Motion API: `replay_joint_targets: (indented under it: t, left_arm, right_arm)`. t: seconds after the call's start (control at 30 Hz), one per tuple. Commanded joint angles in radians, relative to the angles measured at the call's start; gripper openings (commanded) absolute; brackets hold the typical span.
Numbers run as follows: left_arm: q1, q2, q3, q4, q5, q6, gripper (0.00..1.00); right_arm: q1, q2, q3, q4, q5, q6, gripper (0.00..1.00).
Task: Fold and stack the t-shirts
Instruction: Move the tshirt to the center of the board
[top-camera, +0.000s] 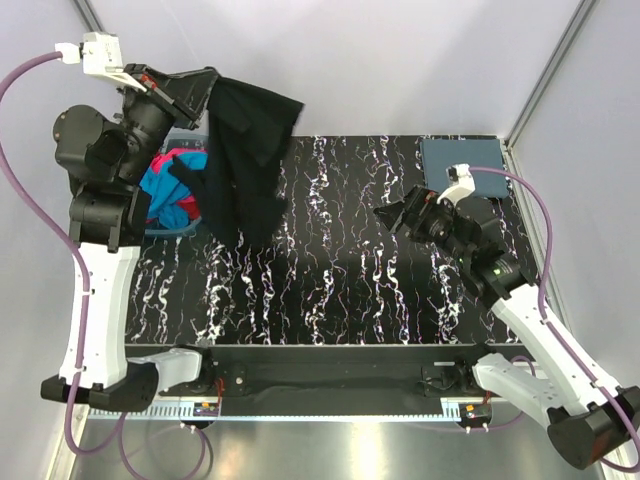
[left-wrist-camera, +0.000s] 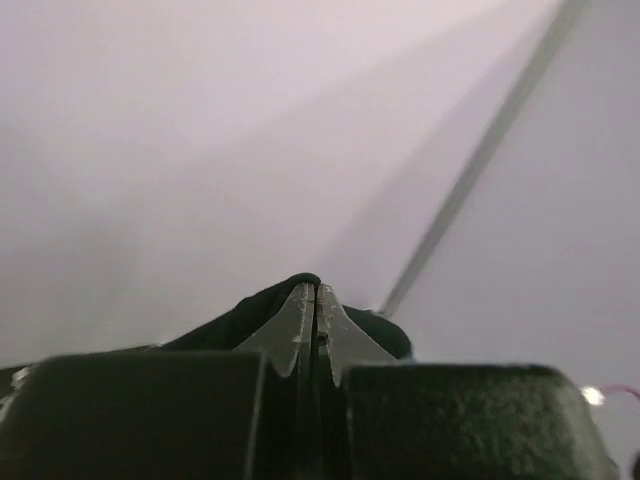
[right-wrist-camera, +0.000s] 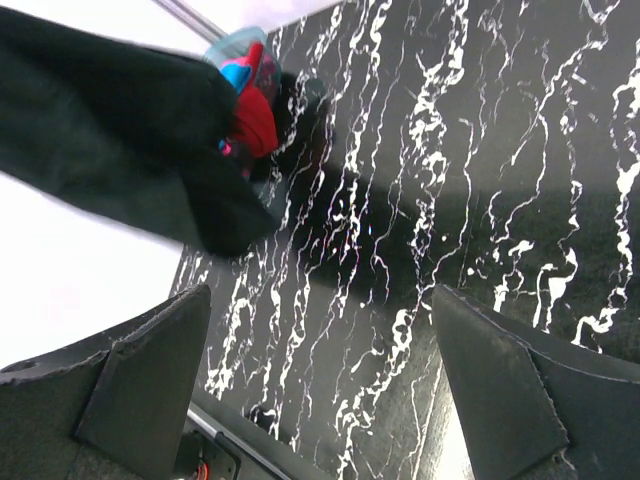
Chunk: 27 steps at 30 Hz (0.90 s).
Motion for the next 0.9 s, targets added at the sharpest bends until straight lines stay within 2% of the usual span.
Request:
replay_joint_targets:
  t: [0.0, 0.07, 0.2, 0.23, 0.3, 0.37, 0.4, 0.5, 0.53, 0.63, 0.67, 0.73, 0.87]
  left_arm:
    - [-0.004, -0.022, 0.005, 0.268, 0.207, -0.183, 0.0]
    - [-0.006, -0.053, -0.037, 0.386, 0.208, -0.246, 0.0]
    - [-0.007, -0.073, -0.144, 0.465, 0.228, -0.395, 0.0]
    - [-0.006, -0.078, -0.231, 0.466, 0.253, -0.406, 0.0]
    - [-0.006, -0.114, -0.348, 0.445, 0.277, -0.404, 0.0]
    - [-0.006, -0.185, -0.538, 0.373, 0.28, -0.381, 0.0]
    - [-0.007, -0.214, -0.66, 0.338, 0.261, -0.34, 0.0]
    - [-0.007, -0.366, -0.82, 0.237, 0.204, -0.274, 0.0]
    - [-0.006, -0.412, -0.883, 0.201, 0.138, -0.262, 0.0]
    - [-0.006, -0.544, -0.926, 0.034, 0.008, -0.214, 0.0]
    - [-0.006, -0.568, -0.928, -0.038, -0.023, -0.197, 0.0]
    - [-0.004, -0.619, -0.917, -0.131, -0.116, -0.151, 0.0]
    - [-0.006, -0.592, -0.865, -0.204, -0.175, -0.088, 0.0]
  right_arm:
    - [0.003, -0.038, 0.047, -0.002, 0.047, 0.0, 1.0]
    - [0.002, -0.046, 0.044, -0.01, 0.059, 0.011, 1.0]
    - [0.002, -0.078, 0.027, -0.03, 0.079, 0.037, 1.0]
    - [0.002, -0.085, 0.024, -0.045, 0.09, 0.043, 1.0]
    - [0.003, -0.101, 0.031, -0.114, 0.143, 0.068, 1.0]
    - [0.003, -0.124, 0.036, -0.151, 0.188, 0.083, 1.0]
    - [0.002, -0.13, 0.03, -0.168, 0.197, 0.086, 1.0]
    - [0.002, -0.133, -0.008, -0.18, 0.196, 0.117, 0.98]
    - [0.002, -0.125, -0.025, -0.185, 0.184, 0.126, 0.97]
    - [0.002, -0.046, -0.064, -0.196, 0.072, 0.193, 0.91]
    - [0.003, 0.012, -0.074, -0.194, -0.009, 0.231, 0.9]
    - [0.026, 0.068, -0.117, -0.139, -0.086, 0.268, 0.85]
    - [0.103, 0.163, -0.133, -0.121, -0.063, 0.293, 0.82]
